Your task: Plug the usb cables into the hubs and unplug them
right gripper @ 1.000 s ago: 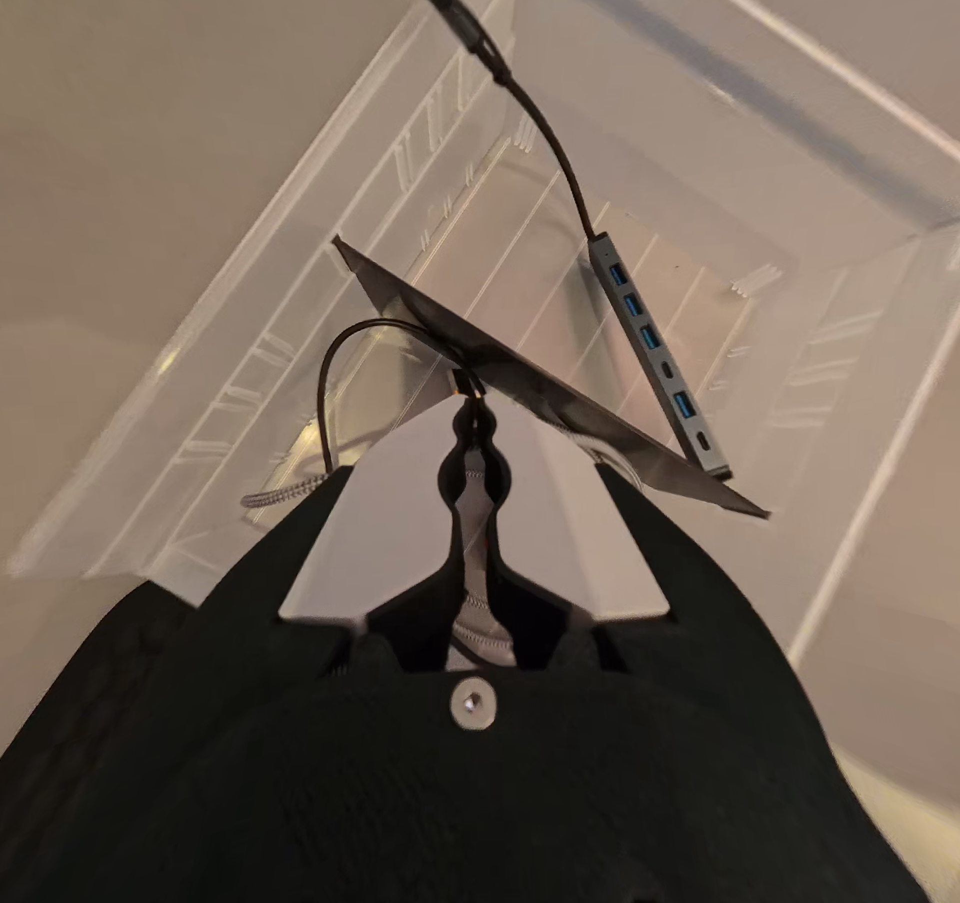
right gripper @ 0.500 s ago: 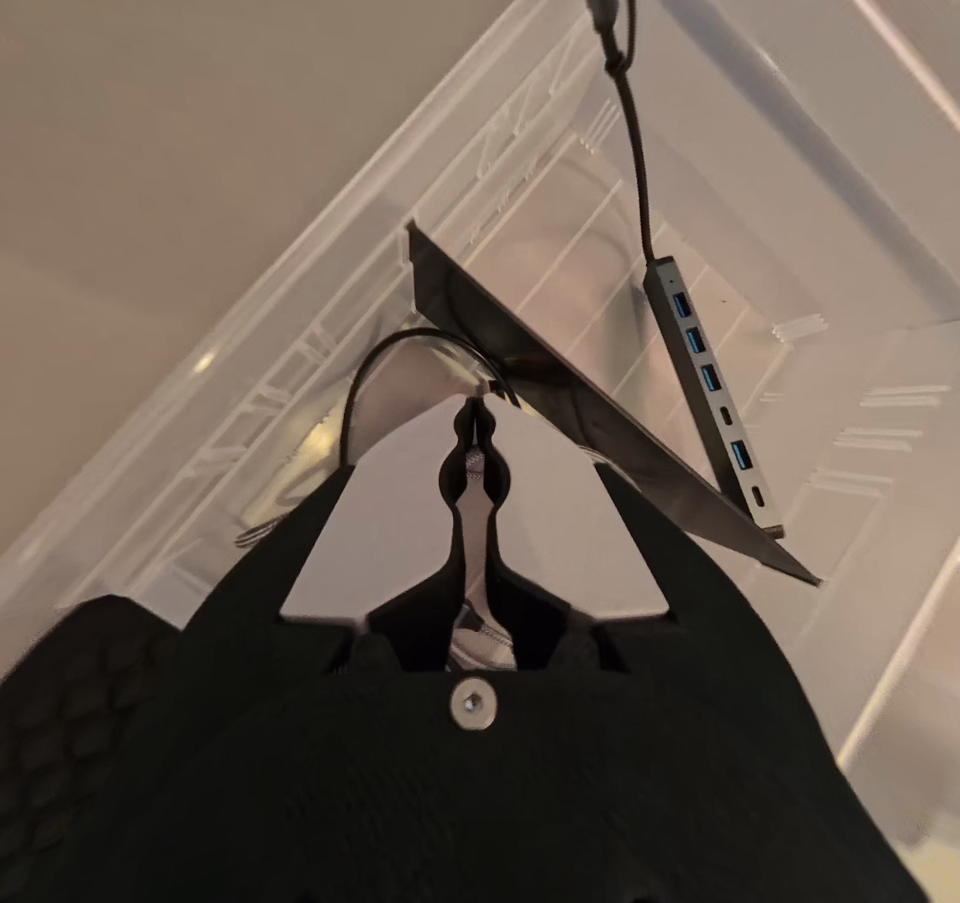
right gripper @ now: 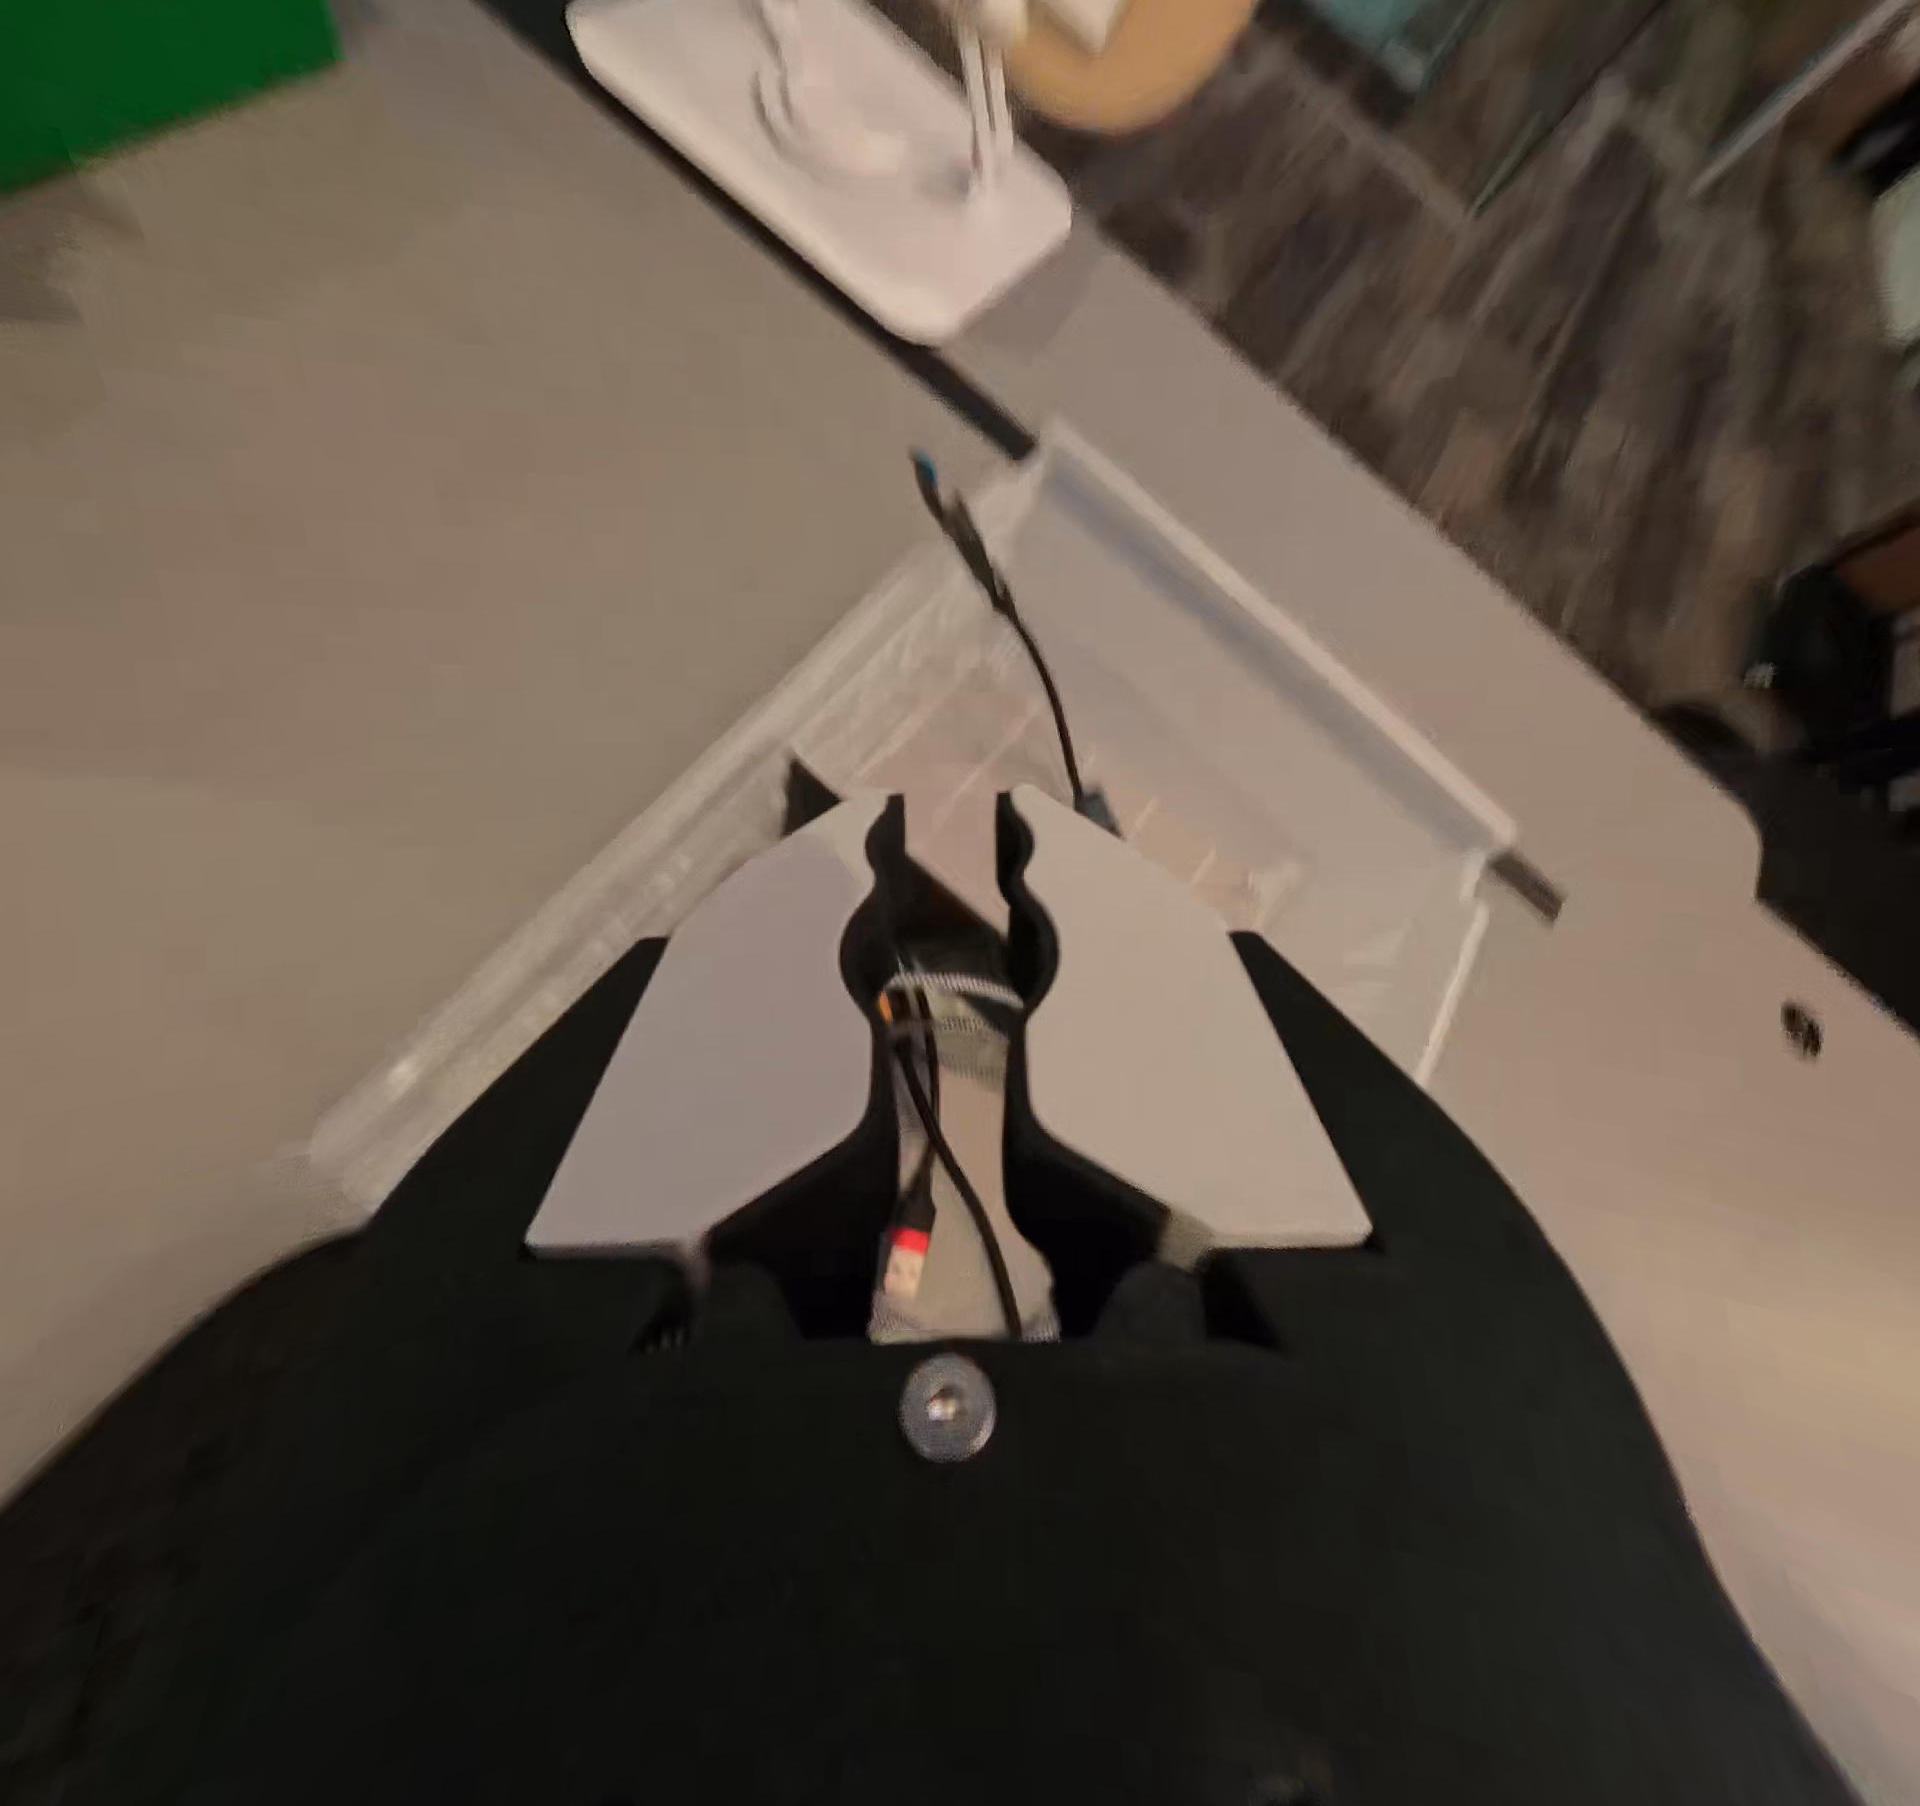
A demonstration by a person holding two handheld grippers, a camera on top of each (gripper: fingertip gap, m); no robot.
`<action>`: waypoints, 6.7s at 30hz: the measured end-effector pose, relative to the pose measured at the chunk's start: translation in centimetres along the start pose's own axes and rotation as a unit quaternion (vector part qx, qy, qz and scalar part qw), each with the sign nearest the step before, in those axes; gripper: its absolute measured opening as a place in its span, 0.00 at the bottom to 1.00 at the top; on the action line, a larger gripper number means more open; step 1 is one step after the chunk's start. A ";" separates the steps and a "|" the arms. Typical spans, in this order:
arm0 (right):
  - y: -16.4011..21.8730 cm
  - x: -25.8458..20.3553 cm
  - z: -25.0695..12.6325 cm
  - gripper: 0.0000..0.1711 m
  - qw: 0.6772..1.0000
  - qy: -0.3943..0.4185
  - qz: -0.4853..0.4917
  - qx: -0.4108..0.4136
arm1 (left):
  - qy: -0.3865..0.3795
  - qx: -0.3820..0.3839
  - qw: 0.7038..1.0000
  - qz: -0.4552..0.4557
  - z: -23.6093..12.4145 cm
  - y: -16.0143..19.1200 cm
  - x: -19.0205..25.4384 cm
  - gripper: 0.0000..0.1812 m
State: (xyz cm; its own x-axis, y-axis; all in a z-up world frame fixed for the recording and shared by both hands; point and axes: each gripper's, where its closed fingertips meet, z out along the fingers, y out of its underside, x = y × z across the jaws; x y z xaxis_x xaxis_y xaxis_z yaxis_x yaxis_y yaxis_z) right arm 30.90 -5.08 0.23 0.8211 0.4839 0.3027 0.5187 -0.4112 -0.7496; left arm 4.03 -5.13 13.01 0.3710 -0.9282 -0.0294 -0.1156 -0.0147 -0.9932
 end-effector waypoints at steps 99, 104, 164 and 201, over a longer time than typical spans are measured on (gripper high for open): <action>15.6 2.6 3.3 0.07 0.889 -0.103 0.245 -0.374 | -0.273 -0.506 0.708 -0.409 -22.3 27.1 -14.6 0.09; 13.7 0.4 4.6 0.07 0.885 -0.118 0.218 -0.394 | -0.240 -0.561 0.705 -0.362 -20.0 27.0 -13.0 0.07; -5.1 -24.7 16.1 0.05 0.876 -0.160 0.236 -0.389 | -0.118 -0.381 0.905 -0.149 -9.5 10.7 -3.2 0.09; 19.8 15.1 -7.8 0.04 0.815 0.099 0.420 -0.386 | -0.005 -0.348 0.924 -0.158 11.8 20.2 1.4 0.35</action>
State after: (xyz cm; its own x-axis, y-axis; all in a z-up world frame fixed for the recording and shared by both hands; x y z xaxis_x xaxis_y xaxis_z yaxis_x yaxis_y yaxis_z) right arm 55.38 -11.94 -5.42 0.9464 -0.3225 0.0202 -0.3146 -0.9339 -0.1699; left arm 13.07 -2.37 -8.43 0.4968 -0.8325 0.2454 -0.5633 -0.5244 -0.6385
